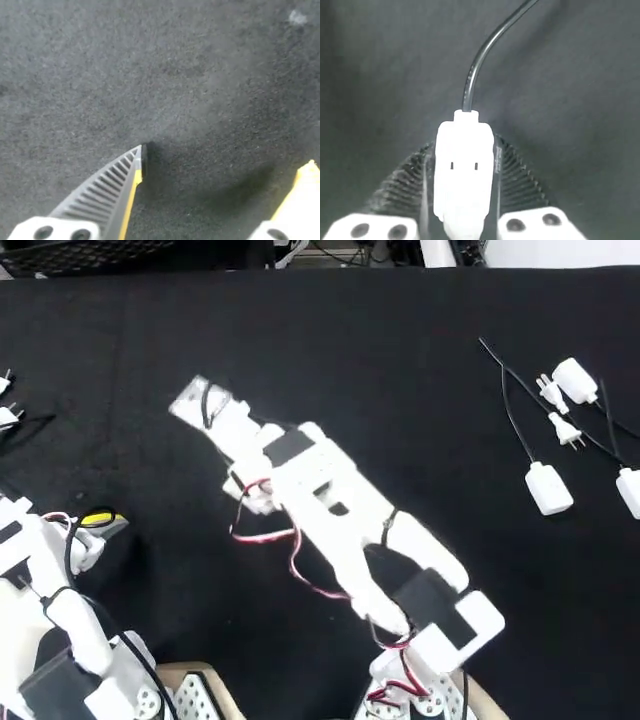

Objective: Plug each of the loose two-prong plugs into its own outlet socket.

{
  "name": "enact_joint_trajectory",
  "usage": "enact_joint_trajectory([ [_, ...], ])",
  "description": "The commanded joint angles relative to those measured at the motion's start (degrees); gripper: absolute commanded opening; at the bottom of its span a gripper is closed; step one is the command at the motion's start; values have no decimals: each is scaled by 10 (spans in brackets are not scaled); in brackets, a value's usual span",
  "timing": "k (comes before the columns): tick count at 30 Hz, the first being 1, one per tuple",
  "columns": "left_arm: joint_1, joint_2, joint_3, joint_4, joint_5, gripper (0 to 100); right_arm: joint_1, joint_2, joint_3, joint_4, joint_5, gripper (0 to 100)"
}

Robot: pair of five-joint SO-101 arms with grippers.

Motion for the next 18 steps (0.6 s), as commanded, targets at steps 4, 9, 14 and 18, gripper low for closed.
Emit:
enact_joint_trajectory([
  [4, 7, -18, -3, -6, 2, 447, 68, 110, -182, 4, -21, 14],
  [9, 12, -18, -3, -6, 2, 447, 90, 264, -402, 75, -13, 14],
  [14, 15, -18, -2, -6, 2, 447, 88, 413, -691, 145, -11, 15],
  [18, 15, -18, -2, -6, 2, 447, 90, 538, -904, 162, -12, 34],
])
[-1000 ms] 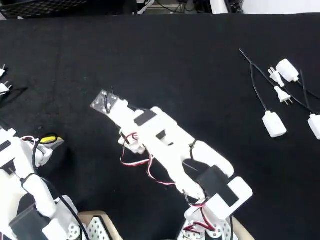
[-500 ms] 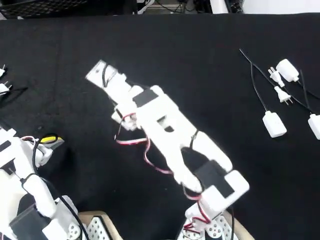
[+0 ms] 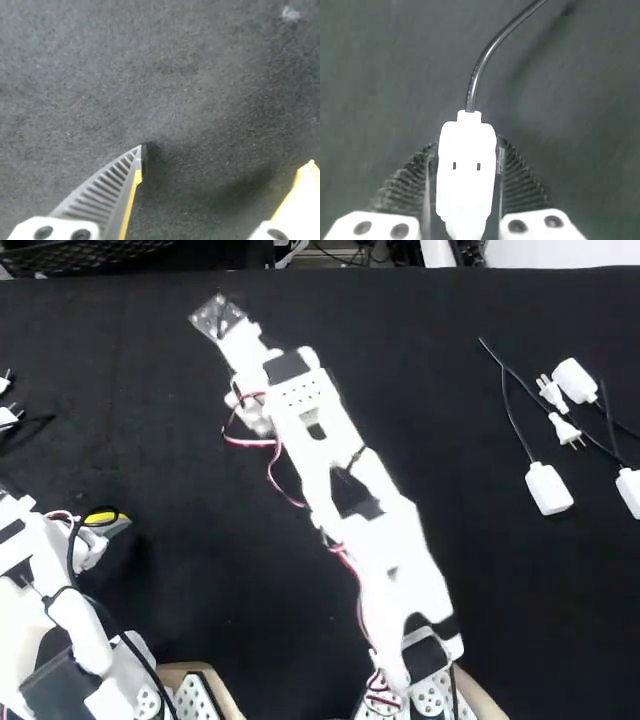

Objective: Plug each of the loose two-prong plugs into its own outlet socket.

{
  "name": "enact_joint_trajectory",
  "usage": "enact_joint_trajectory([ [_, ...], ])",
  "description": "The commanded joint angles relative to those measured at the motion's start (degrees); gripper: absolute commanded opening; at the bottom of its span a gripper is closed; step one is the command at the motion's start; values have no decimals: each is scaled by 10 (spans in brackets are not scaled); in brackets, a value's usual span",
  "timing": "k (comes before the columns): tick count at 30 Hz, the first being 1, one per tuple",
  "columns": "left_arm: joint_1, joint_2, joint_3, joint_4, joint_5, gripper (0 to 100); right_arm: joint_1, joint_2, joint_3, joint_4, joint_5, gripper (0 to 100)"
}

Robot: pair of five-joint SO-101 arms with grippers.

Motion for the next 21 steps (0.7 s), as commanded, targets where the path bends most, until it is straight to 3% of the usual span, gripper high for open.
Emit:
enact_joint_trajectory([
  [1, 5, -18, -2, -6, 2, 447, 7, 87, -237, 10, 1, 49],
  [7, 5, -18, 2, -17, 3, 447, 6, 204, -360, 4, 2, 63],
  [21, 5, -18, 18, -45, 3, 447, 36, 261, -276, -119, 2, 70],
])
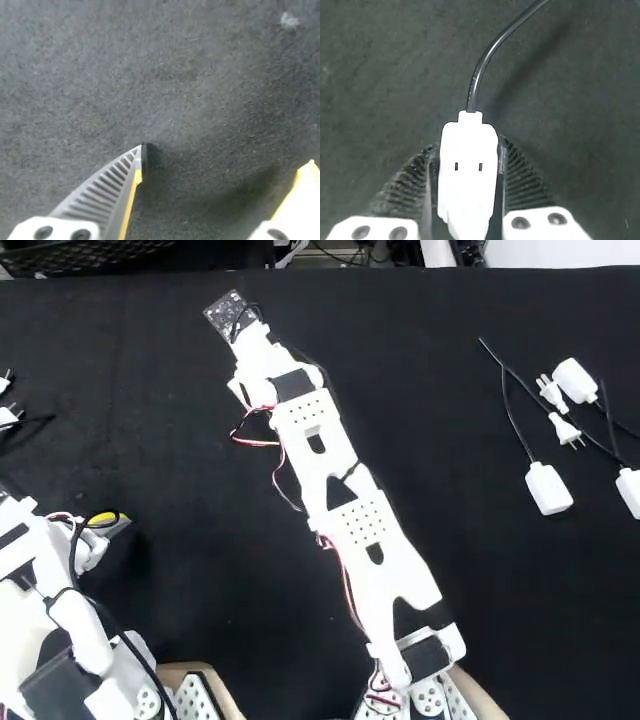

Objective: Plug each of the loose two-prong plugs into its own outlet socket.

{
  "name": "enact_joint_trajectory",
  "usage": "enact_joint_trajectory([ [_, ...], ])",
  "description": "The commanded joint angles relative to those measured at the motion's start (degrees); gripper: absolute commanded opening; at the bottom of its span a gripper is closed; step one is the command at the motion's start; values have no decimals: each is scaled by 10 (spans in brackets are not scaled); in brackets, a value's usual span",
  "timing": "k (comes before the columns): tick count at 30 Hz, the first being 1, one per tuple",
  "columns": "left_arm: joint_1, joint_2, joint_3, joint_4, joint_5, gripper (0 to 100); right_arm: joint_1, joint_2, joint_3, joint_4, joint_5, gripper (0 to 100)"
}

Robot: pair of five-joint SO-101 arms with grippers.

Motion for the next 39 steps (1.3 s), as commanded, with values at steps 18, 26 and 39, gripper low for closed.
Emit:
enact_joint_trajectory([
  [18, 5, -18, -1, -8, 3, 447, 9, -29, -109, 73, -48, 263],
  [26, 5, -18, -1, -8, 3, 447, 10, -89, -111, 135, -49, 263],
  [39, 5, -18, -1, -8, 3, 447, 65, -212, -112, 313, -49, 260],
])
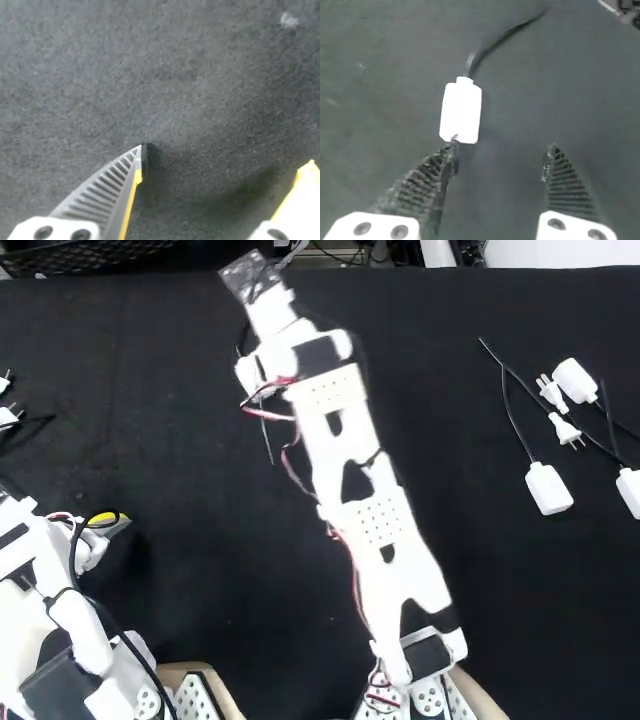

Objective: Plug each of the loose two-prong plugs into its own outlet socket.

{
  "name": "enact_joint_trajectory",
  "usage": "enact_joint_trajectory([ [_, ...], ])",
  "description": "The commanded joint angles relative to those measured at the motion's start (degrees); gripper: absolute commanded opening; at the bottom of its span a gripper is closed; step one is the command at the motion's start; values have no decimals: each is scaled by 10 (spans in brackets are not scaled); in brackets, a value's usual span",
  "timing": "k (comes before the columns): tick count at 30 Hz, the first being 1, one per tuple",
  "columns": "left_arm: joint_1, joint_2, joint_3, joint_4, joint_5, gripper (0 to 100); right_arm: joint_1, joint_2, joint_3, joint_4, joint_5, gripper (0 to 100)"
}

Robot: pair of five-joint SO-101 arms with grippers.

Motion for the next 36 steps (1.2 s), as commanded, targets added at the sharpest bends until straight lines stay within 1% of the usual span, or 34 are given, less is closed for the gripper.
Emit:
enact_joint_trajectory([
  [1, 5, -18, -1, -8, 3, 447, 49, -73, -30, 40, -4, 259],
  [7, 5, -18, -1, -9, 3, 447, 135, -128, -28, 132, 1, 259],
  [10, 5, -18, -2, -9, 3, 447, 194, -151, -11, 131, 2, 259],
  [12, 5, -18, -2, -9, 3, 447, 229, -167, 7, 130, 27, 258],
  [14, 5, -18, -2, -9, 3, 447, 258, -189, 37, 131, 63, 258],
  [20, 6, -18, -2, -9, 3, 447, 347, -268, 173, 130, 120, 258],
  [25, 6, -18, -2, -9, 3, 447, 409, -322, 300, 130, 135, 258],
  [28, 6, -18, -2, -9, 3, 447, 440, -334, 363, 129, 147, 258],
  [31, 6, -18, -2, -9, 3, 447, 470, -334, 409, 124, 195, 258],
  [36, 15, -18, -1, -9, 3, 447, 523, -334, 474, 118, 252, 258],
])
